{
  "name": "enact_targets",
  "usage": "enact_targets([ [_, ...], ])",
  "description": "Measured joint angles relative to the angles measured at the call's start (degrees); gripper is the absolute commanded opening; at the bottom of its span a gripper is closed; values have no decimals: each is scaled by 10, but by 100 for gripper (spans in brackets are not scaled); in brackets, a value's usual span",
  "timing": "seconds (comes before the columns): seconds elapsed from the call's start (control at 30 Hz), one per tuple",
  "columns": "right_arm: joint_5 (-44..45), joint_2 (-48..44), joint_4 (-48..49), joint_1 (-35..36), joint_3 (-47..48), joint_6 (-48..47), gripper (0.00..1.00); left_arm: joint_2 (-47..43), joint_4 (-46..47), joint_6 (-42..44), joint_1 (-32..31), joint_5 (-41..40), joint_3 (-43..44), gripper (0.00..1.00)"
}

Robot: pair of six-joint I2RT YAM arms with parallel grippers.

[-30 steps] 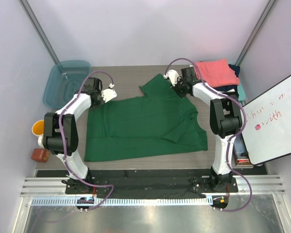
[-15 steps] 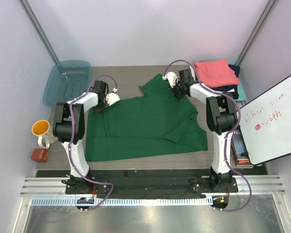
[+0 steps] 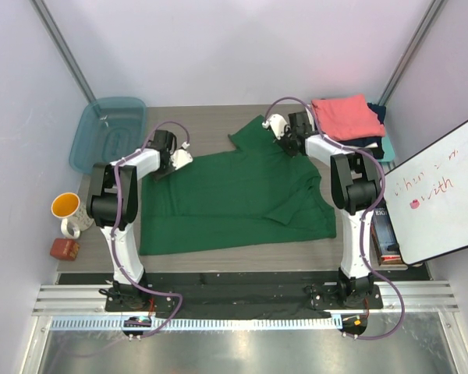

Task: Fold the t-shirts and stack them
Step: Fold the flattened tshirt in 1/3 of the way

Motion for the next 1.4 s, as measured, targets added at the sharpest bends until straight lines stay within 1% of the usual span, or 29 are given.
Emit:
enact_targets([
  [0.33,29,-3,45,-13,-25,-19,1,4,5,8,0,-24,-6,0],
  [0.43,39,-5,53,-12,-30,-19,7,5,13,5,-2,-31,-6,0],
  [0.47,42,-5,55,-12,-32,-19,13,6,19,3,-3,-35,-6,1],
  [0.53,46,-7,60,-12,-37,-18,19,6,37,-4,-5,-45,-6,4],
  [0.57,49,-9,63,-12,-41,-19,23,6,50,-7,-8,-51,-7,14],
  [0.6,52,-11,65,-12,-43,-19,25,6,64,-10,-9,-57,-7,17],
  [0.73,60,-24,70,-13,-60,-19,29,0,108,-20,-19,-78,-7,19],
  [0.8,62,-33,68,-13,-70,-19,31,-12,113,-23,-23,-78,-7,23],
  [0.83,63,-41,60,-14,-76,-19,31,-21,111,-23,-26,-74,-7,28],
  [0.87,62,-48,51,-14,-80,-21,35,-31,108,-22,-28,-67,-7,31],
  [0.93,50,-71,22,-14,-88,-27,38,-61,80,-18,-33,-46,-6,34],
  [0.97,41,-85,3,-13,-92,-34,39,-79,63,-15,-37,-33,-6,38],
  [1.07,10,-146,-49,-12,-117,-69,41,-140,16,12,-48,7,-25,39],
  [1.23,-23,-286,-127,7,-202,-158,42,-231,-36,73,-57,58,-132,41],
  [1.3,-33,-324,-159,18,-228,-192,43,-245,-59,98,-56,72,-174,41],
  [1.4,-49,-354,-205,32,-253,-239,43,-244,-89,120,-57,83,-206,41],
])
